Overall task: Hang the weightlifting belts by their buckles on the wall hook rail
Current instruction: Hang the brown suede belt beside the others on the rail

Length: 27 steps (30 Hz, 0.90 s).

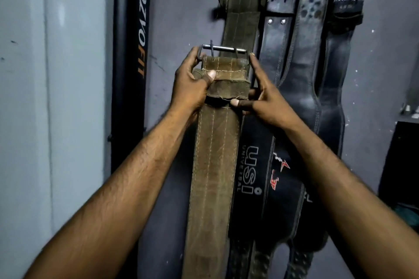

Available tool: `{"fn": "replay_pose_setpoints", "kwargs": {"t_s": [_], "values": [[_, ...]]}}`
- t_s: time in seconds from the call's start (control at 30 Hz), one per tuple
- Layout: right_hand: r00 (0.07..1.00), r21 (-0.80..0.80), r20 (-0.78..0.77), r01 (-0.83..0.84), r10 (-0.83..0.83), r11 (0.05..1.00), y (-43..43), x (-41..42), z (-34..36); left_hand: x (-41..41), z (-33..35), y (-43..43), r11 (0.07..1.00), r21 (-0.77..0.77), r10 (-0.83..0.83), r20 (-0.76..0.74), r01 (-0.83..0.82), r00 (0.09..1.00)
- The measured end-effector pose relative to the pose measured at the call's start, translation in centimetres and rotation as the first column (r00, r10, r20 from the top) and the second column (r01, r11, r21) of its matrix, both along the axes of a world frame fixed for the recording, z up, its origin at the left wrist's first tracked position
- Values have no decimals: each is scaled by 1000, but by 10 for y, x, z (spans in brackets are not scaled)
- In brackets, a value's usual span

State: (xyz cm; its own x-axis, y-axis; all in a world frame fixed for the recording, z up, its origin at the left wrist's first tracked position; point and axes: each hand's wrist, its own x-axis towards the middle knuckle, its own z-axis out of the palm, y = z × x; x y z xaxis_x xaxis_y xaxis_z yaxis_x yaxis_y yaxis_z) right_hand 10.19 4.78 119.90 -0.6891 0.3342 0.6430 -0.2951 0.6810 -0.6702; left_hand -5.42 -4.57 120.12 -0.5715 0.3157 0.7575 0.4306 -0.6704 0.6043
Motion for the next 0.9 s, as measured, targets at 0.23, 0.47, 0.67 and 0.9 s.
{"fn": "replay_pose_setpoints", "kwargs": {"t_s": [0.23,0.47,0.67,0.9], "values": [[998,99,-68,7,-1,995,55,-50,92,-46,91,45,993,113,38,-112,-25,993],[992,190,-108,92,-72,977,62,-88,190,-92,190,66,990,118,93,-147,-76,985],[979,239,-112,196,-173,951,64,-105,241,-106,241,79,991,96,108,-143,-95,984],[918,331,-124,396,-377,857,75,-121,264,-116,259,88,973,52,231,-264,-226,936]]}}
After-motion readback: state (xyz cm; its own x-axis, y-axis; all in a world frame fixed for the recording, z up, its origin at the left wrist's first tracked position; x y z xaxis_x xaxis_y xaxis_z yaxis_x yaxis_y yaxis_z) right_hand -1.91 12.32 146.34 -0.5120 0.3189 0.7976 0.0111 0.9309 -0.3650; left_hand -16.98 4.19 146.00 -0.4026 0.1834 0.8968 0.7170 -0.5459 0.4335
